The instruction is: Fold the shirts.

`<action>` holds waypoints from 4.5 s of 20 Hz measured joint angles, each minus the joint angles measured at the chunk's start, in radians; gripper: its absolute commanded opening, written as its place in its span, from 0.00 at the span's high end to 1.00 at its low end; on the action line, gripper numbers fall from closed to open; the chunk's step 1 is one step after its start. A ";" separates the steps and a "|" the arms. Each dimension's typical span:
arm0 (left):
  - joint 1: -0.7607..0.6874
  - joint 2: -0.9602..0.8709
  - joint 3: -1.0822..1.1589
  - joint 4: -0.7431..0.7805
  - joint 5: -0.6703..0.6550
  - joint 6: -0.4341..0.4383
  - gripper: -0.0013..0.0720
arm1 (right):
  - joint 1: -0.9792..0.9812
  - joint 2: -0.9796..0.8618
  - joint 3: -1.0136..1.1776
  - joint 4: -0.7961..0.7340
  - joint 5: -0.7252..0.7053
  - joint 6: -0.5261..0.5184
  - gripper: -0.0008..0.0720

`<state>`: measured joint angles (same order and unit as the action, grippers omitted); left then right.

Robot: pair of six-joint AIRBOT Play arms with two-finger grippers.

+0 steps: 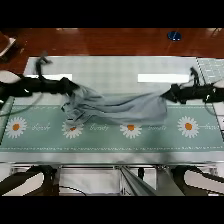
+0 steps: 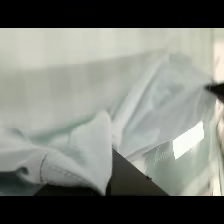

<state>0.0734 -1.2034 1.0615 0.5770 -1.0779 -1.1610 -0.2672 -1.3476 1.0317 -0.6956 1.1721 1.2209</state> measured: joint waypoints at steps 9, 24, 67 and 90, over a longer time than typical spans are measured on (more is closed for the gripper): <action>0.385 0.174 0.717 -0.006 -0.035 -0.128 0.95 | 0.011 0.417 0.549 -0.167 0.074 0.138 0.95; 0.061 0.433 0.662 0.611 -0.153 -0.251 0.95 | 0.011 0.959 0.159 -0.603 0.383 0.326 0.95; 0.244 -0.188 -0.390 0.137 -0.138 -0.046 0.29 | -0.286 0.294 -0.439 -0.323 -0.105 0.147 0.43; 0.086 -0.241 -0.143 0.046 -0.127 -0.018 0.95 | -0.161 -0.025 -0.160 -0.016 -0.068 0.000 0.95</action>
<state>0.1596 -1.4448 0.9188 0.6228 -1.2045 -1.1786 -0.4282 -1.3727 0.8719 -0.7116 1.1046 1.2205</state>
